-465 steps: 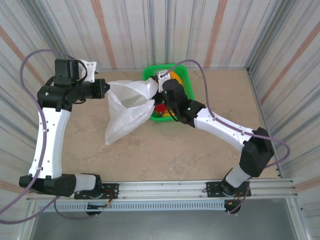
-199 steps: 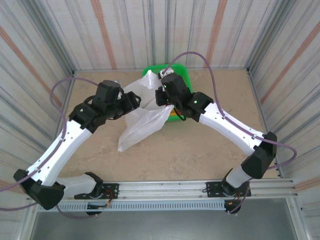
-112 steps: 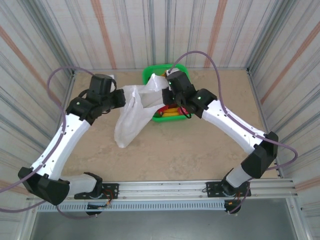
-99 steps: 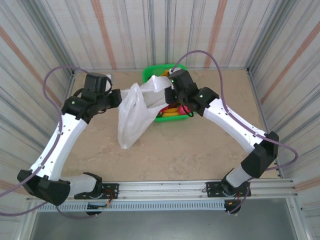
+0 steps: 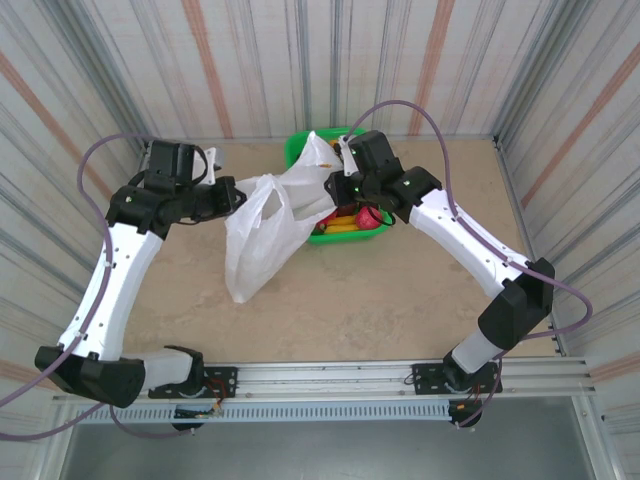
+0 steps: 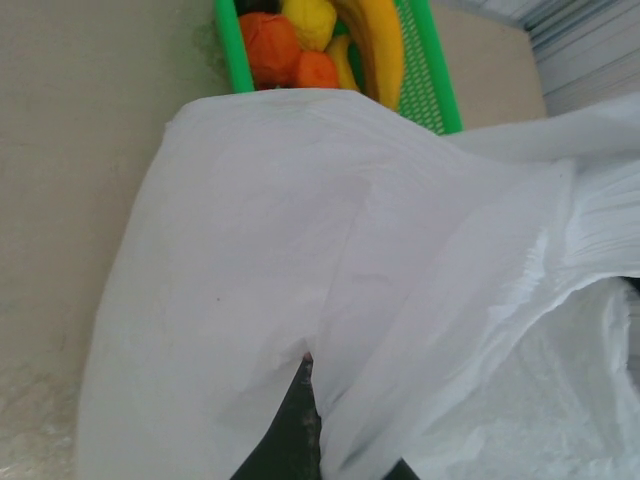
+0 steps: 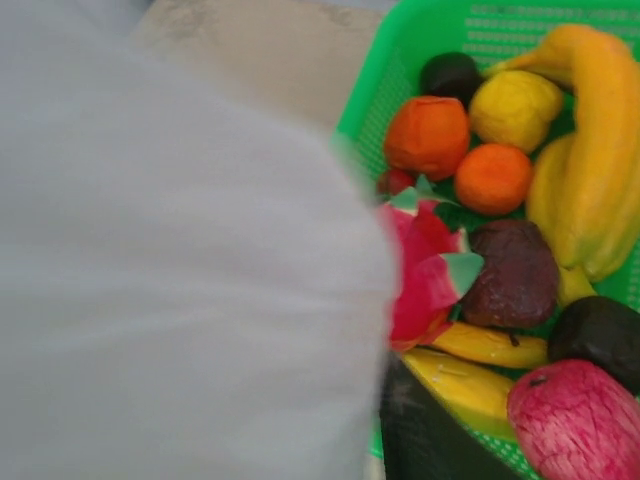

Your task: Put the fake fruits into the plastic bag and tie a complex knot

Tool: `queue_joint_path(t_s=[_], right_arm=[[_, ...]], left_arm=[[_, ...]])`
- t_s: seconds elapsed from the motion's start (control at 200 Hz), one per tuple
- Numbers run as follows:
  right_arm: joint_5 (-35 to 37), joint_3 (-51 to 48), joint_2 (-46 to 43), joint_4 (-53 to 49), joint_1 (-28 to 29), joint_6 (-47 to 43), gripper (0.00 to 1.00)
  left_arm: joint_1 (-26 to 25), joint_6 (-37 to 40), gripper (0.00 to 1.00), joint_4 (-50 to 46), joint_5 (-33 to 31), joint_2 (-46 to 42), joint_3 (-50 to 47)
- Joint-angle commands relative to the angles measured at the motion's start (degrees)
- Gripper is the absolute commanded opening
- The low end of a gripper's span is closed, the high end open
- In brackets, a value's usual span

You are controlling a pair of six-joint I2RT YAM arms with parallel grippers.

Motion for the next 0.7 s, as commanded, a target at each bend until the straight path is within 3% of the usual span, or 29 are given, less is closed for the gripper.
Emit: queue_joint_path(t_s=[0.0, 0.14, 0.331, 0.696], right_arm=[[-7.92, 1.78, 0.03, 0.77, -0.7, -0.27, 0.52], [-11.49, 0.07, -2.38, 0.3, -2.42, 0.89, 0.78], [-15.43, -3.34, -6.94, -2.14, -4.27, 1.71, 0.99], [-18.84, -12.41, -16.33, -12.46, -9.33, -1.87, 0.99]], left_arm=[[0.44, -10.07, 0.0, 8.22, 2.5, -1.18, -2.23], [0.44, -18.61, 0.0, 12.58, -0.02, -2.13, -4.69], [0.44, -25.71, 0.0, 11.07, -7.45, -1.82, -4.38], [0.93, -37.34, 0.0, 17.31, -14.53, -4.47, -8.45]])
